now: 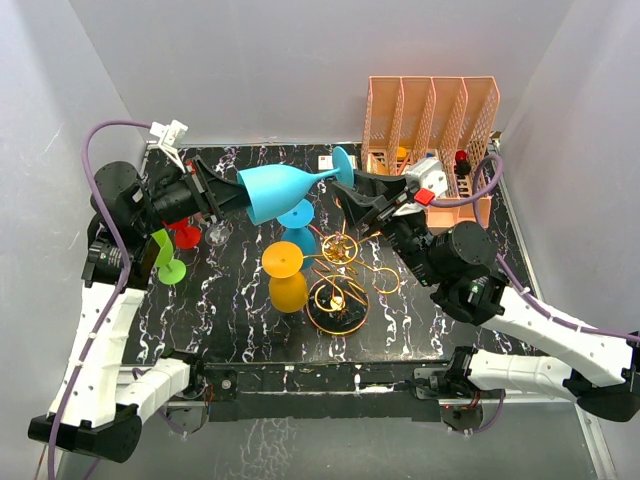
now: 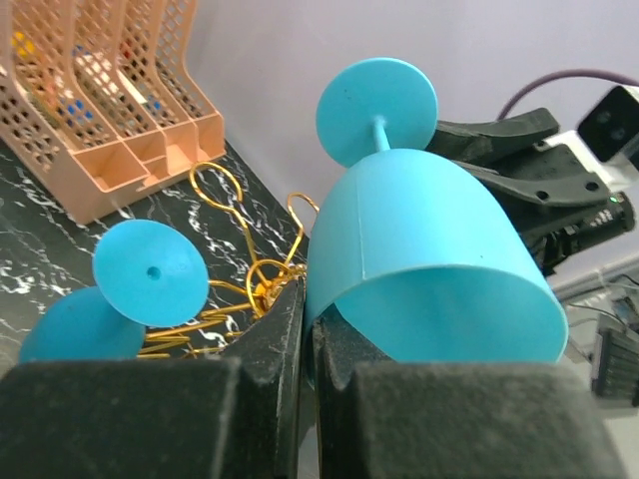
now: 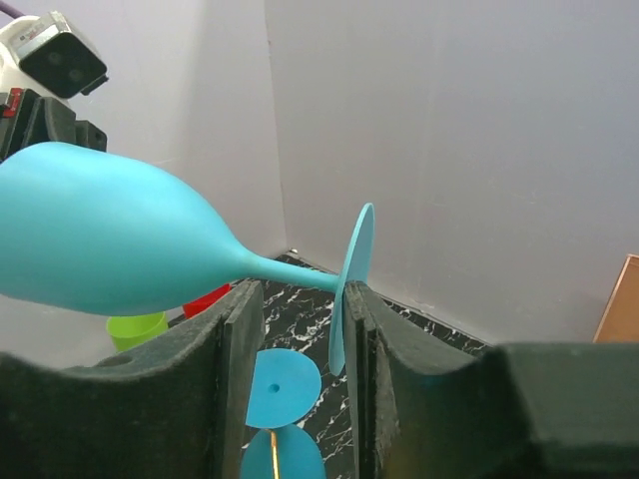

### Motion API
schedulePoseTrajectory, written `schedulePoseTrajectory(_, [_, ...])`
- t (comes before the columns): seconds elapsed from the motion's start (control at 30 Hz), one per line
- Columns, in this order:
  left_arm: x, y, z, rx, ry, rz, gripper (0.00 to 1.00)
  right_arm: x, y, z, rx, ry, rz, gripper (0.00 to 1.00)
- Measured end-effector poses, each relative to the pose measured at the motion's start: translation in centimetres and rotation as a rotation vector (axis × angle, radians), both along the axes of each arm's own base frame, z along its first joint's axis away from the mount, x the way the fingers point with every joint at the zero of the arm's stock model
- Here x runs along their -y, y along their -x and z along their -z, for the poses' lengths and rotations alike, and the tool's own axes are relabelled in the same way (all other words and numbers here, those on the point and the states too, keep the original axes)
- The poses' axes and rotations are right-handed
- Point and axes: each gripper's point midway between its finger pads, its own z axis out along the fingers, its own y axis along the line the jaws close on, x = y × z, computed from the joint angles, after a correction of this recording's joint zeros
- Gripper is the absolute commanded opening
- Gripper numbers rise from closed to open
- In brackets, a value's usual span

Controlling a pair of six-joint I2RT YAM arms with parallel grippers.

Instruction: Take the wine glass off the wine glass rack

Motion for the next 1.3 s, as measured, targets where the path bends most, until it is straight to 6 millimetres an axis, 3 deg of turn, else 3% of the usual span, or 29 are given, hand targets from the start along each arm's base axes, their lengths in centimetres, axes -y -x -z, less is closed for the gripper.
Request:
schedulePoseTrajectory(0.13, [-0.6, -0.5, 0.2, 0.004, -0.024, -0.064, 0.00, -0.2, 0.2, -0.2, 0.010, -0.001, -0.015, 0.68])
schedulePoseTrajectory(0.27, [-1.4, -1.2, 0.4, 0.003, -0.049, -0.145, 0.00, 0.1, 0.4, -0.5, 0.019, -0.004, -0.012, 0.79])
schedulePoseTrajectory(0.47, [-3.7, -1.9, 0.1, 0.005, -0.090, -0.325, 0.00, 1.9, 0.7, -1.7, 0.037, -0.037, 0.025, 0.81])
schedulePoseTrajectory(0.7, [-8.2, -2.4, 1.3, -0.080, -0.152, -0.615, 0.00, 3.4, 0.9, -2.3, 0.043, -0.074, 0.058, 0.81])
schedulePoseTrajectory(0.93, [-11.2, -1.5, 5.8, -0.241, -0.234, -0.779, 0.00, 3.2, 0.6, -0.8, 0.025, -0.048, 0.067, 0.81])
schedulePoseTrajectory(1.13, [-13.8, -0.4, 12.4, -0.443, -0.362, -0.906, 0.00, 3.1, 0.5, -0.6, 0.022, -0.043, 0.068, 0.81])
schedulePoseTrajectory(1.3, [-14.9, 0.2, 16.7, -0.590, -0.475, -0.949, 0.00, 3.1, 0.5, -0.4, 0.019, -0.038, 0.067, 0.81])
